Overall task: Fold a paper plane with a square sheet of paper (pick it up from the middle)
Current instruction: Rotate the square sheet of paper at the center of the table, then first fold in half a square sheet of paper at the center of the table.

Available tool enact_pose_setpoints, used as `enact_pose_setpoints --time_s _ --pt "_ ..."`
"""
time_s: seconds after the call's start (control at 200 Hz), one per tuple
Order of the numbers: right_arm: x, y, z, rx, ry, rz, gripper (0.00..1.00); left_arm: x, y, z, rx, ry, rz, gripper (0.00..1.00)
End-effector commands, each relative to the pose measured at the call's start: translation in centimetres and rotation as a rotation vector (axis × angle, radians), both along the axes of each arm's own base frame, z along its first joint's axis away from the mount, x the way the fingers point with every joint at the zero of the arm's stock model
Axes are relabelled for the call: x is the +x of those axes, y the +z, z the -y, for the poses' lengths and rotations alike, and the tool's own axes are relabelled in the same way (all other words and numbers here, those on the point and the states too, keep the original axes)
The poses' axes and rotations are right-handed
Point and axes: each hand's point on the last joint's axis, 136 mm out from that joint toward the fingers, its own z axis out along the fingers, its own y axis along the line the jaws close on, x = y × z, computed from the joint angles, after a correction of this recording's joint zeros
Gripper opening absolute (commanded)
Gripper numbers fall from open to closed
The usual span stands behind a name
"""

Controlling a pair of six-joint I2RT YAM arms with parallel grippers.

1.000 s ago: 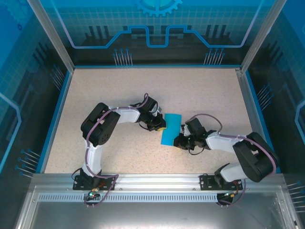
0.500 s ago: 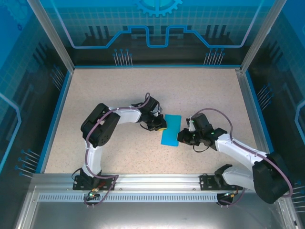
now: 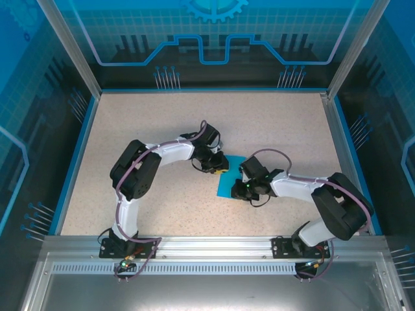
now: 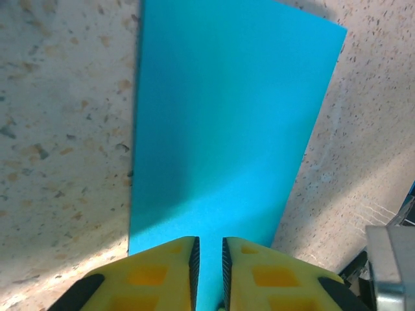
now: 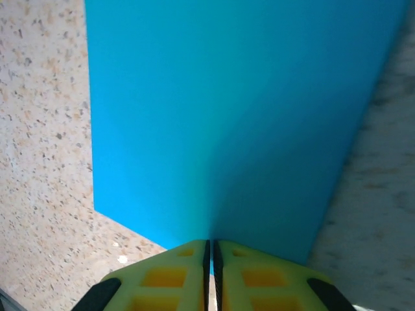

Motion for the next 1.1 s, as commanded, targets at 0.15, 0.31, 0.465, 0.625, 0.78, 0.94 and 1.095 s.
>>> enact_pose_setpoints --time_s 0.15,0.31,0.465,0.625,0.78,0.94,1.095 --pt "1.3 -0.8 -4.0 -0.02 -0.084 0.009 0.13 0.8 3.9 -5.6 0.038 0.135 0.099 0.3" --pt "3.0 -1.0 -7.5 -0.017 -0.104 -0.011 0.13 -0.3 4.0 -10.1 0.103 0.237 0.126 0.38" --pt "5.5 1.0 -11.5 0.087 -0.064 0.017 0.14 -1.5 3.5 -13.5 0.108 0.327 0.12 0.43" --pt "7.4 5.0 -10.4 0.156 -0.042 0.128 0.19 -2.4 4.7 -12.8 -0.003 0.3 0.164 0.43" --pt "6.8 4.8 -6.1 0.142 -0.058 0.162 0.17 -3.3 5.8 -10.3 -0.077 0.24 0.173 0.38" --pt "6.2 4.0 -3.0 0.167 -0.074 0.165 0.12 -4.8 5.7 -6.1 -0.113 0.178 0.144 0.28" --pt "6.1 2.9 -2.7 0.202 -0.07 0.142 0.07 -5.4 4.2 -3.4 -0.111 0.165 0.095 0.22"
